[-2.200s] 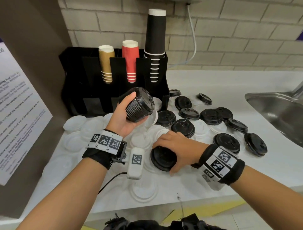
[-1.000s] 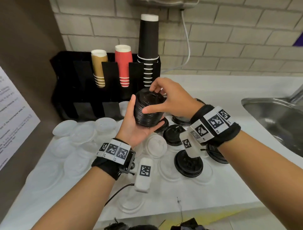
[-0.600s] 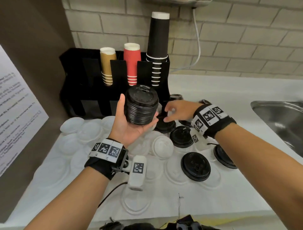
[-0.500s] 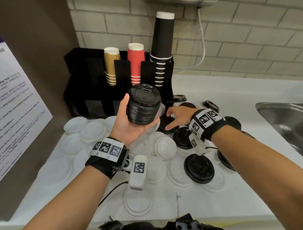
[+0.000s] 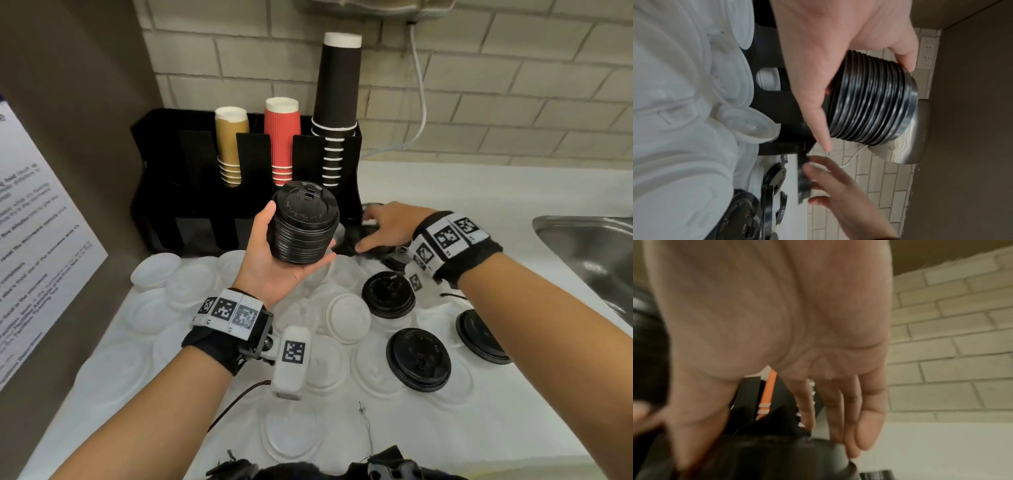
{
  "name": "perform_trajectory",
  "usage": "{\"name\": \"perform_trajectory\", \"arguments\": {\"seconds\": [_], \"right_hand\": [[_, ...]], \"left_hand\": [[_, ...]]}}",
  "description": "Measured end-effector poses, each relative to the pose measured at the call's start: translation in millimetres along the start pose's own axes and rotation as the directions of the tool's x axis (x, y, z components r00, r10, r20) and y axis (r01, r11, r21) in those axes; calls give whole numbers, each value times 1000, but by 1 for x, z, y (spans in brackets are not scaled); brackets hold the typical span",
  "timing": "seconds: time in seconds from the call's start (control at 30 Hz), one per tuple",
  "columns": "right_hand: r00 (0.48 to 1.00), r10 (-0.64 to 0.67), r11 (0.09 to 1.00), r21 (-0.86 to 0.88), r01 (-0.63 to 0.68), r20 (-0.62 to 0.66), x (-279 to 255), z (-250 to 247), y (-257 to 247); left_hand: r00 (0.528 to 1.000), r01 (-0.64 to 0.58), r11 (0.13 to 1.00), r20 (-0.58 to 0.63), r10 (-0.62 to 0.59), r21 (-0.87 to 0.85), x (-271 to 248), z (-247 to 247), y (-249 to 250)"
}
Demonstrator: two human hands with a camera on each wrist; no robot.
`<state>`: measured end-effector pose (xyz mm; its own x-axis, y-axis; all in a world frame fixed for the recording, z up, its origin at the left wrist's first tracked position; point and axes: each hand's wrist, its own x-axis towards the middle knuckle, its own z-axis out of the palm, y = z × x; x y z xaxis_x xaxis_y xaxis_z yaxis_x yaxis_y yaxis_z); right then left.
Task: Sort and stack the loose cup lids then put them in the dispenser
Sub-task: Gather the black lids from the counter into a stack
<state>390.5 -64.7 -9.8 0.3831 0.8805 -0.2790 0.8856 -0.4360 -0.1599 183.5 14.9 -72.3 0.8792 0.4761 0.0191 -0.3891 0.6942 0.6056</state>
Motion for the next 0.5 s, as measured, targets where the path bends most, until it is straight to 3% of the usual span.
{"name": "perform_trajectory", "arguments": {"seconds": [0.1, 0.17, 0.23, 0.3, 0.37, 0.5], "right_hand": [[994, 50, 960, 280, -22, -93, -15, -15, 4], [988, -2, 811, 577, 91, -153, -30, -18, 0], [970, -99, 665, 711, 230, -221, -45, -20, -7], [945, -188, 656, 682, 323, -267, -56, -21, -13], [925, -248, 708, 597, 376, -288, -62, -22, -17], [910, -282, 763, 504, 405, -304, -68, -21, -19]], "left_hand": [[1000, 15, 1000, -5, -15, 2, 1, 4, -5], [999, 40, 999, -22, -40, 19, 1, 7, -8], [997, 62, 998, -46, -61, 11, 1, 11, -11], [995, 78, 996, -63, -76, 39, 2, 15, -15], [994, 88, 993, -64, -83, 78, 2, 19, -19], [994, 101, 986, -59, -94, 134, 2, 24, -24]]}}
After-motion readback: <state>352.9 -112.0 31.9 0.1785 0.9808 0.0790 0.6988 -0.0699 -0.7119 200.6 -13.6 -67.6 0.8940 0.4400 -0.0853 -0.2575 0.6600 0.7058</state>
